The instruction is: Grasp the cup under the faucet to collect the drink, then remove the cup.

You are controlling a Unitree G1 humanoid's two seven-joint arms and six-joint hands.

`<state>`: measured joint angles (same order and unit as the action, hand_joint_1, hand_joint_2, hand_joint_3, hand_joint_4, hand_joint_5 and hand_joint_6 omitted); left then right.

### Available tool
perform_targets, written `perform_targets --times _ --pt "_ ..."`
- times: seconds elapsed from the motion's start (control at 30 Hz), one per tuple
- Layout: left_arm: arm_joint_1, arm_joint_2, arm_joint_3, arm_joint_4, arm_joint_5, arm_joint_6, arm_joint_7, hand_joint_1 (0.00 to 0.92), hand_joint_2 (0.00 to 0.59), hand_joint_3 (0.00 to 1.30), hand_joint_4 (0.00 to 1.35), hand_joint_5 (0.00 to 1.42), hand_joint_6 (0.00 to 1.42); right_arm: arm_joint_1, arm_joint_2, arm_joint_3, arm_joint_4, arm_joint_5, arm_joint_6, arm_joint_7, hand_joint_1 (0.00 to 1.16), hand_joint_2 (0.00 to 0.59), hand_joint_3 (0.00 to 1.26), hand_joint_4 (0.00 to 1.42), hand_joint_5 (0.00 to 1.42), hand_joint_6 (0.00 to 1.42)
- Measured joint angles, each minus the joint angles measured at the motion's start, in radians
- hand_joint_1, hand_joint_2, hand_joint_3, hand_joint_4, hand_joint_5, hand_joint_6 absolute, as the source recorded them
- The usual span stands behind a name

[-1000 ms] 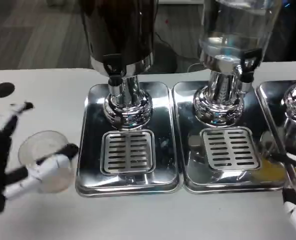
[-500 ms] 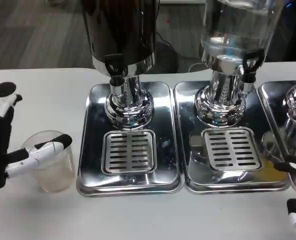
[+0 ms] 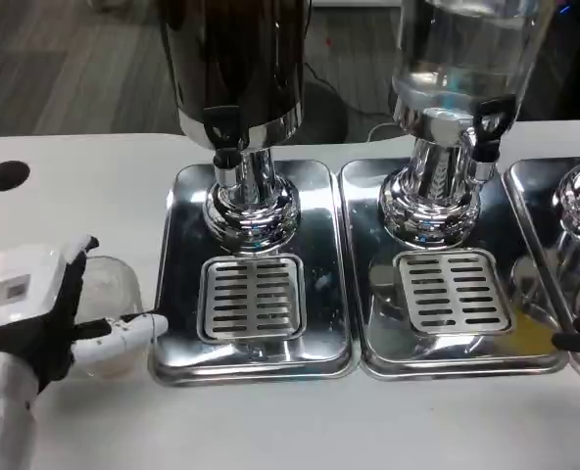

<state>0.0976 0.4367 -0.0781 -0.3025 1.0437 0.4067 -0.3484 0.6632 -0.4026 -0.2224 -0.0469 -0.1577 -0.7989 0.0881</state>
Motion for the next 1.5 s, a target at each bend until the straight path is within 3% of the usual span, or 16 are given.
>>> perform_targets --times 0.1,0.3,0.47,0.77,1.5 --pt "-0.014 0.007 -0.022 0.015 0.026 0.006 0.000 0.302 0.069 0.10 0.11 0.40 0.67 -0.001 0.000 0.000 0.004 0.007 -0.009 0.004 0.51 0.540 0.28 0.12 0.11 0.05" --pt "-0.036 0.020 -0.048 0.037 0.034 0.023 0.000 0.334 0.066 0.13 0.13 0.45 0.73 -0.012 0.000 0.000 0.019 0.014 -0.017 0.011 0.50 0.545 0.28 0.13 0.12 0.06" --pt "-0.068 0.027 -0.067 0.064 0.057 0.046 -0.012 0.359 0.071 0.29 0.28 0.57 0.80 -0.023 0.000 0.000 0.039 0.035 -0.022 0.020 0.48 0.532 0.28 0.13 0.12 0.06" --pt "-0.090 0.027 -0.086 0.089 0.061 0.046 0.008 0.352 0.079 0.43 0.46 0.75 0.93 -0.033 0.002 0.000 0.041 0.038 -0.028 0.029 0.46 0.510 0.28 0.13 0.12 0.06" --pt "-0.034 0.027 -0.055 0.043 0.004 0.022 0.111 0.347 0.095 0.48 0.55 0.87 1.05 -0.055 0.013 0.017 0.044 0.025 -0.027 0.030 0.47 0.498 0.27 0.13 0.11 0.06"
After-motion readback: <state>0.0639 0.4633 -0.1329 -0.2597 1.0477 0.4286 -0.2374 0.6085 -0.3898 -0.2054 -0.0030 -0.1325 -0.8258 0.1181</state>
